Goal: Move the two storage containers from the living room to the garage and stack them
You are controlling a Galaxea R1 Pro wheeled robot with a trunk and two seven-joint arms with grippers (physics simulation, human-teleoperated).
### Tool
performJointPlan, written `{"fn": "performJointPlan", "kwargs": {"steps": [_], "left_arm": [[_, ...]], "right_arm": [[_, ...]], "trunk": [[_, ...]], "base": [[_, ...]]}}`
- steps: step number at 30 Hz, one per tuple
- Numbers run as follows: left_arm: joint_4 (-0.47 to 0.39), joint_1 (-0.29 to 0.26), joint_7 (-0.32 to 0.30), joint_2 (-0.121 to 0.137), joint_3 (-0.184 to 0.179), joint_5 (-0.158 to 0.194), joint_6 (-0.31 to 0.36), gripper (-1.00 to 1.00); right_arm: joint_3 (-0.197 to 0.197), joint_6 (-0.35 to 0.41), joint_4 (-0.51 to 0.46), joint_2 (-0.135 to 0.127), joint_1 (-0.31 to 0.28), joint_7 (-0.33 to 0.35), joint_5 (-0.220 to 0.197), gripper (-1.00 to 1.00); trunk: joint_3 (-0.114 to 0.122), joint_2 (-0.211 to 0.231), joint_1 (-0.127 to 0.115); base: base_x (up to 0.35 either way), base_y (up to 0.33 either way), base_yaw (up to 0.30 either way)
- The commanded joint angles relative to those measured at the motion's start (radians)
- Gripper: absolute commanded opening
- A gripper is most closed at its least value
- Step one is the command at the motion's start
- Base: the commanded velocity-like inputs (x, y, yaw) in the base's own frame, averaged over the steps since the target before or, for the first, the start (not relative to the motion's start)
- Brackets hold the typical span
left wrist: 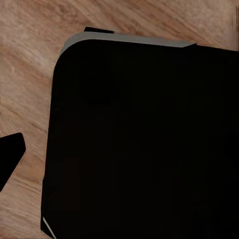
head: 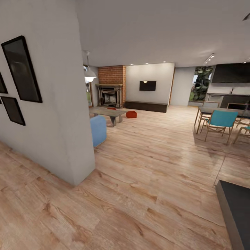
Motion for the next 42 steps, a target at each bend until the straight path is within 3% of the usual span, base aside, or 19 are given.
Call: {"fn": "performJointPlan", "kwargs": {"steps": [1, 13, 42], "left_arm": [[-0.001, 0.000, -0.001, 0.000, 0.002, 0.007, -0.002, 1.00], [-0.001, 0.001, -0.001, 0.000, 0.002, 0.007, -0.002, 1.00], [-0.001, 0.001, -0.001, 0.000, 0.003, 0.007, -0.002, 1.00]], "right_arm": [[0.008, -0.004, 0.002, 0.001, -0.001, -0.001, -0.006, 1.00], [0.008, -0.004, 0.002, 0.001, -0.001, -0.001, 0.000, 1.00], [0.008, -0.004, 0.002, 0.001, -0.001, -0.004, 0.000, 1.00]], "trunk": [[-0.001, 0.000, 0.001], [-0.001, 0.000, 0.001], [-0.001, 0.000, 0.001]], "base": [[0.322, 0.000, -0.258], [0.322, 0.000, -0.215], [0.322, 0.000, -0.003]]}}
